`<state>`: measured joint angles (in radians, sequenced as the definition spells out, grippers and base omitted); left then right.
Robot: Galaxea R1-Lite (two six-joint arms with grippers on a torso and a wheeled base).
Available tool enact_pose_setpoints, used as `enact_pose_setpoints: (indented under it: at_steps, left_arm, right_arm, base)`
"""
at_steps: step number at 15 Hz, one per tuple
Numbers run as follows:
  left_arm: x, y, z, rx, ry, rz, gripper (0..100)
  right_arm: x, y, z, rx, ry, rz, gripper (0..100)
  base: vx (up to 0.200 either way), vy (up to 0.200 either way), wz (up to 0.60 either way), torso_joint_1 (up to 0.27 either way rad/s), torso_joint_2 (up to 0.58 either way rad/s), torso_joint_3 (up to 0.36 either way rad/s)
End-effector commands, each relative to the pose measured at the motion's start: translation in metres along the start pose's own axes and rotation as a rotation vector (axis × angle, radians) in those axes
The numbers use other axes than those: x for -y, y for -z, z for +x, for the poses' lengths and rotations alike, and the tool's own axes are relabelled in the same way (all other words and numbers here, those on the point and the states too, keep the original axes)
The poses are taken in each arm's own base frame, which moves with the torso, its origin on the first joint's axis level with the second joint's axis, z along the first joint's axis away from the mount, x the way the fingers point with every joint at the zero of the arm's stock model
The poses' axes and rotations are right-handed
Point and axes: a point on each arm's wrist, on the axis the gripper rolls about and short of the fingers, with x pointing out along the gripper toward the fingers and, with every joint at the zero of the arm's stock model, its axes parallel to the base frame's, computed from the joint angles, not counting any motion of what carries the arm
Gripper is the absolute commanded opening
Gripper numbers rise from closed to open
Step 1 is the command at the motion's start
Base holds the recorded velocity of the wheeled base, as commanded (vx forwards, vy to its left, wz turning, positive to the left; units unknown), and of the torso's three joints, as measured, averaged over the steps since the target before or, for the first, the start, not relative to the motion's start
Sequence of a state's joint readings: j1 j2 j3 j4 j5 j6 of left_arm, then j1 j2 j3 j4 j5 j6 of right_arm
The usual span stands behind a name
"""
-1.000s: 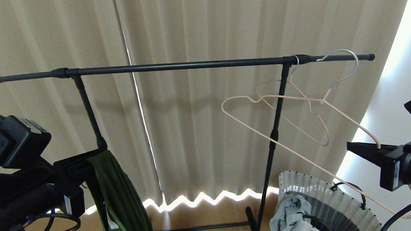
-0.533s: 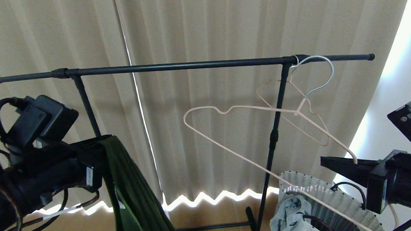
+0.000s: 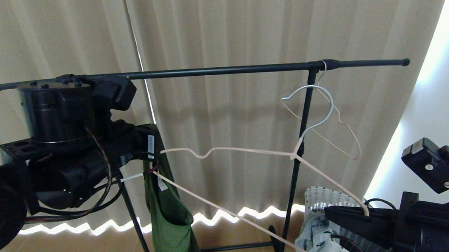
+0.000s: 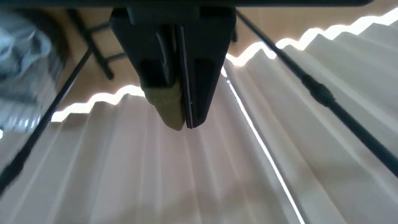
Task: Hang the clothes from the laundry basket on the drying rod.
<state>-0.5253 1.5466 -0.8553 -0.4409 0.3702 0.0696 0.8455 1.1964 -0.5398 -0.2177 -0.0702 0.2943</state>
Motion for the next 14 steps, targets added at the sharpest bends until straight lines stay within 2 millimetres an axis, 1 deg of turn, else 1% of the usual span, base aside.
enact_pose_setpoints:
  at_steps: [1, 3, 5, 7, 8, 14]
  left_arm:
    - [0.008, -0.004, 0.015, -0.011, -0.011, -0.015, 0]
    - [0.007, -0.005, 0.014, -0.007, -0.019, -0.017, 0]
    - [0.007, -0.006, 0.013, -0.003, -0.026, -0.019, 0]
    - [0.006, -0.007, 0.014, -0.003, -0.065, -0.019, 0]
    - [0.004, -0.007, 0.014, -0.005, -0.091, -0.02, 0]
    - [0.004, -0.007, 0.014, -0.006, -0.114, -0.02, 0]
  right_arm:
    - [-0.001, 0.002, 0.006, -0.023, 0.002, -0.005, 0]
    - [-0.002, 0.0, 0.013, -0.027, 0.005, -0.006, 0]
    - [-0.003, -0.003, 0.03, -0.013, 0.047, -0.006, 0]
    - [-0.003, -0.006, 0.044, 0.016, 0.108, -0.003, 0]
    - [-0.004, -0.009, 0.055, 0.036, 0.141, 0.007, 0]
    - [-0.004, -0.014, 0.057, 0.059, 0.154, 0.016, 0]
  base:
    - [0.0, 0.0, 0.0, 0.0, 0.0, 0.0]
    - [0.0, 0.0, 0.0, 0.0, 0.0, 0.0]
    - [0.0, 0.0, 0.0, 0.0, 0.0, 0.0]
    - [0.0, 0.0, 0.0, 0.0, 0.0, 0.0]
    - [0.0, 0.0, 0.0, 0.0, 0.0, 0.0]
    - [0.0, 0.0, 0.0, 0.0, 0.0, 0.0]
